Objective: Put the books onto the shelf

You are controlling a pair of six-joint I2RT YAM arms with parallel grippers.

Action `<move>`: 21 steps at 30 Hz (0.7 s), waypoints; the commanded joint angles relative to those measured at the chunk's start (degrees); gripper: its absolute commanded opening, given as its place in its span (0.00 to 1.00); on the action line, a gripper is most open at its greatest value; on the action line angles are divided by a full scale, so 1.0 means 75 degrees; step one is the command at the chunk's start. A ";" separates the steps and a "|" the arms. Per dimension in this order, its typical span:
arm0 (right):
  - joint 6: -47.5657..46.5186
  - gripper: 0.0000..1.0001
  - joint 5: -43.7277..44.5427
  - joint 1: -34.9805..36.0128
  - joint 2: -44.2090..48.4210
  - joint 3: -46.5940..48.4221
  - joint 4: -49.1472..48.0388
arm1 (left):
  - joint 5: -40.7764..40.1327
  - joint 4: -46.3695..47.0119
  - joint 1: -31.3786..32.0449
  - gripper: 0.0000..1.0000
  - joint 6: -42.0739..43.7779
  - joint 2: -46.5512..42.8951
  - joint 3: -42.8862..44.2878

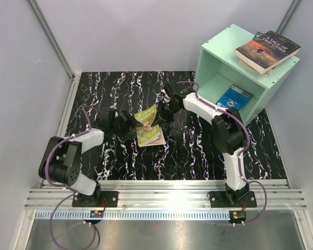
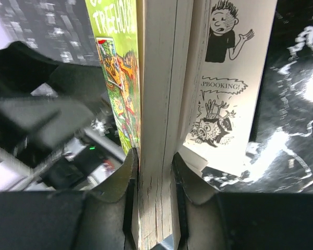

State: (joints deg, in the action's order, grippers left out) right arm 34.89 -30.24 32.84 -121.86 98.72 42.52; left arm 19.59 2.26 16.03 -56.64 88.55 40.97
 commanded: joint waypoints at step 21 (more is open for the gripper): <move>0.3608 0.00 -0.1724 -0.0757 0.1740 -0.2017 -0.4497 | 0.2614 0.6858 -0.1083 0.80 -0.4552 -0.0333 -0.1888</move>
State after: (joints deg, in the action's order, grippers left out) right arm 57.43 -41.71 27.24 -115.04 83.46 17.61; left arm 37.12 40.64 7.38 -82.06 87.07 27.68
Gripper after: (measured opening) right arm 0.266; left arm 0.805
